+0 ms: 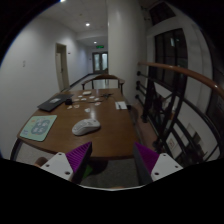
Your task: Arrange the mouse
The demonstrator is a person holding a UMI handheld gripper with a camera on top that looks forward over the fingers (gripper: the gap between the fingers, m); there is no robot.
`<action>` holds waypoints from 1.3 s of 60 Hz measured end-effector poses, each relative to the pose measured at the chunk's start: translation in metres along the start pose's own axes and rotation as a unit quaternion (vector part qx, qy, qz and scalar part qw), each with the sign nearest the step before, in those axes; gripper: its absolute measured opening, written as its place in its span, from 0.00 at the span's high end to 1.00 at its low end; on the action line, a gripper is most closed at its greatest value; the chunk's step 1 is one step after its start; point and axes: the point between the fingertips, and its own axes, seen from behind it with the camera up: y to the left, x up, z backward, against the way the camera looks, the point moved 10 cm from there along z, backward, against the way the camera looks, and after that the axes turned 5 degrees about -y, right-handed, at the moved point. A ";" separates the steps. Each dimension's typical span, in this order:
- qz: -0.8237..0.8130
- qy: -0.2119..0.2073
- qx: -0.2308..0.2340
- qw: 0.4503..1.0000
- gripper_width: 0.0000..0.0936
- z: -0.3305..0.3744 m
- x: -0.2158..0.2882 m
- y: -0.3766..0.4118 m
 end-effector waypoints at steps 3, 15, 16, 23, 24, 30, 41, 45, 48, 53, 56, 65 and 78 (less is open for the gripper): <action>-0.001 0.004 0.019 1.000 0.11 -0.017 -0.001 0.014; 0.000 0.024 0.091 0.996 0.11 -0.089 -0.010 0.083; 0.001 0.027 0.095 0.995 0.11 -0.091 -0.011 0.086; 0.009 0.030 0.090 0.995 0.11 -0.130 -0.013 0.108; 0.013 0.028 0.088 0.996 0.11 -0.134 -0.012 0.108; 0.006 0.038 0.080 0.996 0.09 -0.152 -0.002 0.122; 0.007 0.054 0.043 0.998 0.10 -0.198 0.020 0.138; 0.006 0.055 0.018 0.998 0.10 -0.215 0.027 0.143; 0.013 0.055 0.000 0.998 0.20 -0.224 0.030 0.145; -0.018 0.052 -0.011 0.998 0.48 -0.226 0.029 0.145; -0.024 0.053 -0.013 0.998 0.55 -0.226 0.028 0.145; -0.043 0.047 -0.008 0.998 0.63 -0.204 0.036 0.144; -0.062 -0.086 0.063 0.992 0.62 -0.119 0.143 0.258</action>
